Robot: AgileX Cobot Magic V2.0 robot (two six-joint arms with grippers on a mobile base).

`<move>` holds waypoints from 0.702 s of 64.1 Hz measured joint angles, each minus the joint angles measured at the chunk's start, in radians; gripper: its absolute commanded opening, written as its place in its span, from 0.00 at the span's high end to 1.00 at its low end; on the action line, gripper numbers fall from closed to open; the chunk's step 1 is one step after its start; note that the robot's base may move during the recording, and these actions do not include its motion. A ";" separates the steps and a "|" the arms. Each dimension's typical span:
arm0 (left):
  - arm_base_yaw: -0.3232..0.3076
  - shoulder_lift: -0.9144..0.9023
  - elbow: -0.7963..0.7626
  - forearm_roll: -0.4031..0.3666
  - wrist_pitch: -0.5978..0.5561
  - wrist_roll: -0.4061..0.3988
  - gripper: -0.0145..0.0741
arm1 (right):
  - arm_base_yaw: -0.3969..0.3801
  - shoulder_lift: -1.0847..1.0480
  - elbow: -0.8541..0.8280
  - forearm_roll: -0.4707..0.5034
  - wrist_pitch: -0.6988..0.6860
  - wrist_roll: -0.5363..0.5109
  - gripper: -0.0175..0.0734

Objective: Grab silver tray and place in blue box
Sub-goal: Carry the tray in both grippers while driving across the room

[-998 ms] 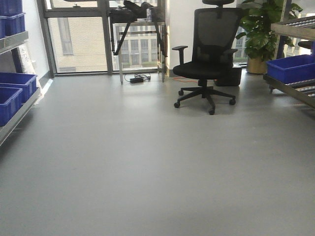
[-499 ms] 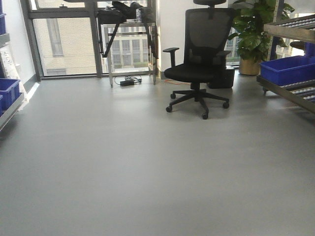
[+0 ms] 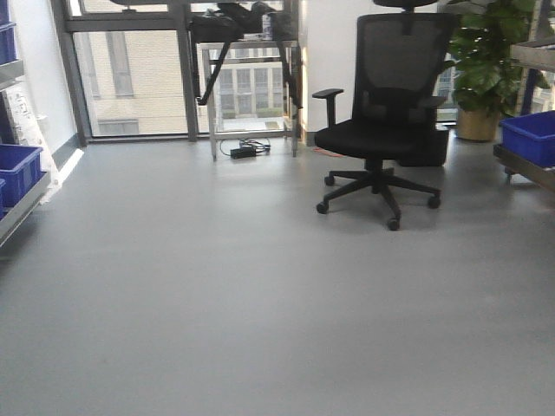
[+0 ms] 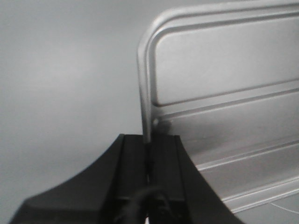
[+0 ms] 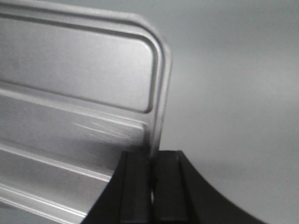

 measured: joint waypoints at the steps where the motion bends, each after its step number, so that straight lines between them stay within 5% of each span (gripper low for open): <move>1: 0.000 0.000 0.000 0.000 0.000 0.000 0.95 | 0.000 0.000 0.000 0.000 0.000 0.000 0.75; 45: 0.000 0.000 0.000 -0.004 0.001 0.002 0.95 | 0.000 0.000 0.000 0.000 0.000 0.000 0.75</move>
